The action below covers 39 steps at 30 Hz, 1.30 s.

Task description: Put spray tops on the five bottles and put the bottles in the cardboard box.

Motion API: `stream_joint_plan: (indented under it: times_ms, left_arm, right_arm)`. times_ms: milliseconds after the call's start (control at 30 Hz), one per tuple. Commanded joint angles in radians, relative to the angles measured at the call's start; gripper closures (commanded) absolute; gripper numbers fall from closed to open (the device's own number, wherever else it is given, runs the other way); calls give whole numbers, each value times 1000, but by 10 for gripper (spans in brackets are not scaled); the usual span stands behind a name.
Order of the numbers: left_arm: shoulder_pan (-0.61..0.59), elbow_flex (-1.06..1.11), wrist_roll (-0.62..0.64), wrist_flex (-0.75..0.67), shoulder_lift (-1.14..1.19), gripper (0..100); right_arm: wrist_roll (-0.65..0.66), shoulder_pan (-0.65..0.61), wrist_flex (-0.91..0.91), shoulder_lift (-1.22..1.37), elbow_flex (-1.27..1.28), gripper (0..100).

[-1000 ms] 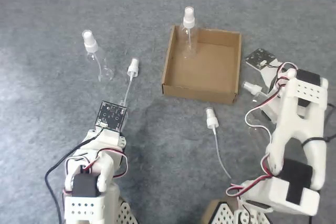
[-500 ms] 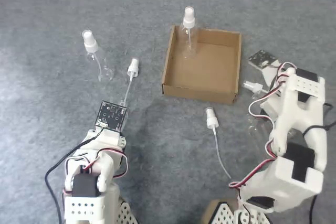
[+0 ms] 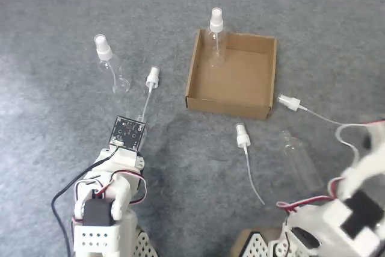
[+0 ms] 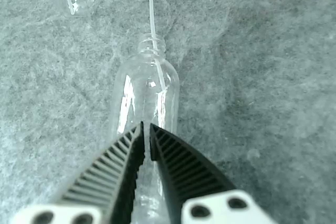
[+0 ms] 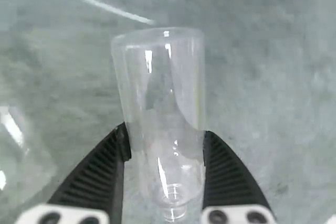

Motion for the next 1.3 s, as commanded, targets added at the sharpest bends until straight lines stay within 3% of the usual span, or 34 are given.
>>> stream_joint_plan:
  times_ms: [0,100,300,400,533,633,800,900,1100,1200,1267]
  left_arm:
    - [-5,1,5,21,-15,988]
    - [-5,1,5,21,-15,988]
    - [-6,1,5,21,-15,988]
    - [-8,1,5,21,-15,988]
    - [-8,1,5,21,-15,988]
    - [-8,1,5,21,-15,988]
    - [-8,1,5,21,-15,988]
    - [-8,1,5,21,-15,988]
    - [-8,1,5,21,-15,988]
    - [-8,1,5,21,-15,988]
    - [-8,1,5,21,-15,988]
  right_arm:
    - [-170,133,-117,91,-14,960]
    - [-379,160,-142,171,-14,953]
    - [-901,70,-105,242,-11,806]
    - [-973,22,-85,223,-14,801]
    - [-888,-7,-68,168,-15,699]
    - [-723,-25,-24,88,-21,636]
    - [-345,-81,18,-68,-20,630]
    - [14,-97,27,-150,-20,639]
    - [916,-45,74,-163,32,649]
    - [1277,22,-1,-134,107,629]
    - [1448,64,-58,-108,147,622]
